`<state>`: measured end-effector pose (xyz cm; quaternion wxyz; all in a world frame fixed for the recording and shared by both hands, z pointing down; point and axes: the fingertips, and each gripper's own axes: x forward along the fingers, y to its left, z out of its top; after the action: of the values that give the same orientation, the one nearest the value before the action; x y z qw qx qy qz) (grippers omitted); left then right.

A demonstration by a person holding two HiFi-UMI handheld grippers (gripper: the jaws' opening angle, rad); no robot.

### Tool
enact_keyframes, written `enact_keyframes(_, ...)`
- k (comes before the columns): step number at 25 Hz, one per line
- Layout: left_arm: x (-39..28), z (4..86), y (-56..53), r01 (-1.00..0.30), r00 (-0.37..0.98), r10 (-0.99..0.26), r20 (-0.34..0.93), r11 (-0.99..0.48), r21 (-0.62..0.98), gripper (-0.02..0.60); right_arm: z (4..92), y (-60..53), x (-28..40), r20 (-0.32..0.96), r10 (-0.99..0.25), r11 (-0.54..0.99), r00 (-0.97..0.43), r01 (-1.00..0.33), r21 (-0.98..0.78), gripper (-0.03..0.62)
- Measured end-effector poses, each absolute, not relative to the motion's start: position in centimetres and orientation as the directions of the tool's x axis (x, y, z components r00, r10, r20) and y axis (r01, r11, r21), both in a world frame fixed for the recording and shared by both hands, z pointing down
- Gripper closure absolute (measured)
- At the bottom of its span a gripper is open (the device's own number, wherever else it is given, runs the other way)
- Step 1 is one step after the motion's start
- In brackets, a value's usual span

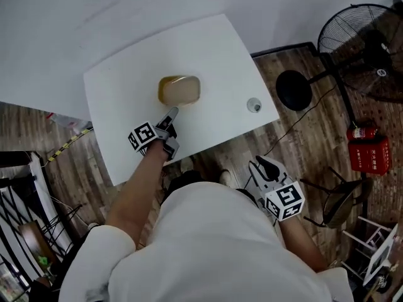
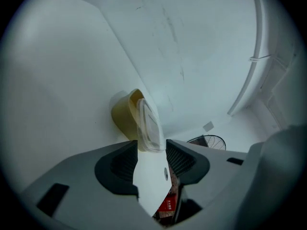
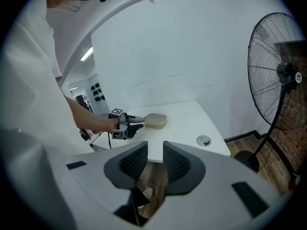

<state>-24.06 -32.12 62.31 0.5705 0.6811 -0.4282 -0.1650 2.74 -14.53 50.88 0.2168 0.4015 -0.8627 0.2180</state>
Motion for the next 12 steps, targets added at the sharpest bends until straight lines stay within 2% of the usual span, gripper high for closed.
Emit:
enact_keyframes(7,-23.9,63.9,-33.8,-0.313,0.622,-0.743,0.245,0.051,0.948,0.398,51.3,-14.7,2.7,0.580,-0.622,0.522,-0.526,-0.831,-0.193,0.502)
enact_keyframes(9,-23.7,63.8,-33.9,-0.290,0.631,-0.742,0.229,0.049,0.956,0.436,51.3,-14.8,2.5,0.582,-0.626,0.519,-0.520,-0.834,-0.187,0.507)
enact_keyframes(10,-23.6,63.7,-33.9,-0.280,0.633,-0.742,0.221,0.047,0.959,0.484,51.3,-14.8,2.5,0.582,-0.627,0.517,-0.517,-0.836,-0.186,0.507)
enact_keyframes(12,-23.4,63.4,-33.7,-0.256,0.634,-0.746,0.204,0.046,0.966,0.509,51.4,-14.9,2.5,0.583,-0.628,0.514,-0.515,-0.837,-0.186,0.510)
